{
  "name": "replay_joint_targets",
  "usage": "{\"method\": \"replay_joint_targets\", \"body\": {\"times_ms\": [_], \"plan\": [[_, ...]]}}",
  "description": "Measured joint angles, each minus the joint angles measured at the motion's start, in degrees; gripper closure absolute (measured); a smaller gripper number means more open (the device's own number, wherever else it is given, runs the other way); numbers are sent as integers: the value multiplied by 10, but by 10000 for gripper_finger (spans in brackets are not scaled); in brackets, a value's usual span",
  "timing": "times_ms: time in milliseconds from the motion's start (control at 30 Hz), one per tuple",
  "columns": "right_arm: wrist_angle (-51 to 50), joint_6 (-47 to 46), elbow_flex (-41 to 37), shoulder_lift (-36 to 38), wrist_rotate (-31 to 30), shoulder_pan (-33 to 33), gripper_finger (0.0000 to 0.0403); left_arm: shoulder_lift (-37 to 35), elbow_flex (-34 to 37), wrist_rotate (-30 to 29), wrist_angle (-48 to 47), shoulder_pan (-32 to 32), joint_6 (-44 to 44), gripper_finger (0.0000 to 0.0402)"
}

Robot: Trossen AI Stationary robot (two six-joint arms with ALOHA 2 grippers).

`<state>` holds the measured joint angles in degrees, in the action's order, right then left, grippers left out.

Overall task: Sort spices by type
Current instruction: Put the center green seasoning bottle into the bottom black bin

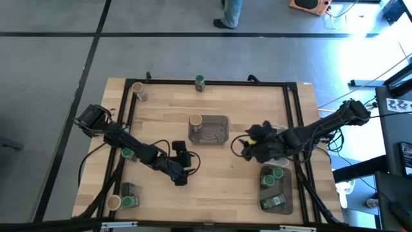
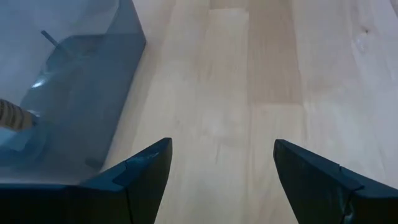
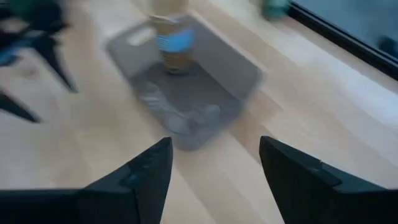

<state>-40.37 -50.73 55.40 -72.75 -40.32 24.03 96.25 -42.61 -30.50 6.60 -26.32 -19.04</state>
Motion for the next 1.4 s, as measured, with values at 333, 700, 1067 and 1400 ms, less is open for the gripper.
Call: {"method": "replay_joint_targets", "body": {"times_ms": [333, 700, 1067, 1400], "plan": [[103, 93, 0, -96, 4, 0, 162, 0, -42, 127, -3, 52, 25, 123], [105, 93, 0, -116, 9, 0, 162, -59, -230, 104, -429, 6, 66, 123], [117, 92, 0, -116, 4, 0, 162, -162, -260, 100, -779, -39, -164, 123], [125, 92, 0, -120, 9, 0, 162, -224, -178, 182, -880, -48, -262, 123]]}}
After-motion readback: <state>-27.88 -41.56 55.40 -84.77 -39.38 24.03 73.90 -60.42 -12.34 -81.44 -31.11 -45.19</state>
